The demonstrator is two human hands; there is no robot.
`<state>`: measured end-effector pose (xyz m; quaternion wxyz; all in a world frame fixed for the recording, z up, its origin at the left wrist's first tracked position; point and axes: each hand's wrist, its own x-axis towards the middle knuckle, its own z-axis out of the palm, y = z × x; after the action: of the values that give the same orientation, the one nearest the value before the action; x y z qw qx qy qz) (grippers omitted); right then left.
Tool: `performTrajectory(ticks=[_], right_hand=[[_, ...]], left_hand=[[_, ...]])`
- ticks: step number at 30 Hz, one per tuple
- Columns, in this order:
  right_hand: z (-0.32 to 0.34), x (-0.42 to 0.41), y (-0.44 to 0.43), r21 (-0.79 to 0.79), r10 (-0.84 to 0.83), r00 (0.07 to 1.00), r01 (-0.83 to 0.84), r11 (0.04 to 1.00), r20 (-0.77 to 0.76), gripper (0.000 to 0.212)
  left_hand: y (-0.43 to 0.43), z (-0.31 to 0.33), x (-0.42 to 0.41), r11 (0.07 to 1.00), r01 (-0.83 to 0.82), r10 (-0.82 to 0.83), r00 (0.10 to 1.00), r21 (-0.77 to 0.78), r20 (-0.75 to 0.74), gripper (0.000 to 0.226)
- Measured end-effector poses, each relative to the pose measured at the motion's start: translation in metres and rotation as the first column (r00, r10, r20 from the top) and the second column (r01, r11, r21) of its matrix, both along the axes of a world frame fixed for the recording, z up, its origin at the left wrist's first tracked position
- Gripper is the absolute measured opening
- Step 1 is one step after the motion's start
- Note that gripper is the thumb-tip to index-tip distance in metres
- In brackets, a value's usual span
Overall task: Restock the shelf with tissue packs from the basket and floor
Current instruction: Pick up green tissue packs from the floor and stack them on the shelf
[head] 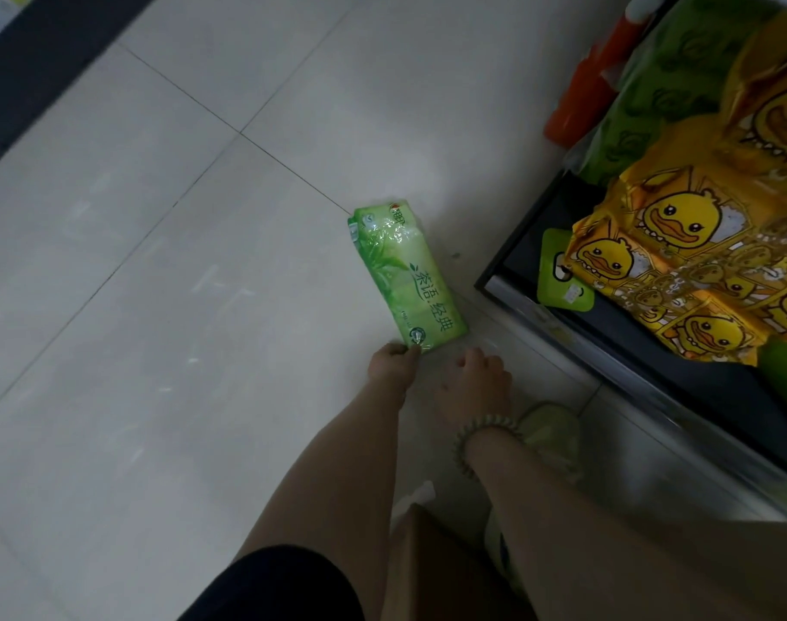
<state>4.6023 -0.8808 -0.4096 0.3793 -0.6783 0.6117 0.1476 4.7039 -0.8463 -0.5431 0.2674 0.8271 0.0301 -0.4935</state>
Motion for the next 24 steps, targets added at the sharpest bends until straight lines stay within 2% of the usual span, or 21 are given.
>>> performTrajectory(ticks=[5,9,12,14,18,20,24], right_hand=[[0.002,0.001,-0.005,-0.005,-0.069,0.997,0.069,0.998,0.041,0.044],[0.008,0.001,-0.007,-0.011,-0.099,0.993,0.100,0.995,0.060,0.040],[0.013,0.000,-0.005,-0.004,-0.115,0.991,0.115,0.993,0.076,0.037],[0.017,0.001,-0.003,0.003,-0.115,0.990,0.115,0.993,0.082,0.037],[0.027,0.002,-0.001,-0.008,-0.072,0.995,0.073,0.997,0.074,0.039],[0.031,0.002,0.001,-0.034,-0.036,0.997,0.039,0.999,0.073,0.043],[0.042,0.006,0.005,-0.091,0.013,0.998,-0.006,0.996,0.069,0.048]], left_hand=[[0.011,0.006,-0.007,0.971,-0.233,0.224,0.966,-0.059,-0.130,0.007],[0.016,0.025,-0.011,0.914,-0.392,0.352,0.896,-0.108,-0.272,0.012],[0.022,0.040,-0.010,0.928,-0.352,0.303,0.903,-0.122,-0.305,0.009],[0.025,0.050,-0.008,0.945,-0.298,0.227,0.896,-0.136,-0.382,0.006],[0.036,0.067,-0.008,0.971,-0.183,0.076,0.846,-0.153,-0.528,0.021],[0.041,0.074,-0.007,0.968,-0.183,0.056,0.823,-0.171,-0.565,0.026],[0.049,0.096,-0.010,0.940,-0.247,0.049,0.783,-0.237,-0.620,0.018]])
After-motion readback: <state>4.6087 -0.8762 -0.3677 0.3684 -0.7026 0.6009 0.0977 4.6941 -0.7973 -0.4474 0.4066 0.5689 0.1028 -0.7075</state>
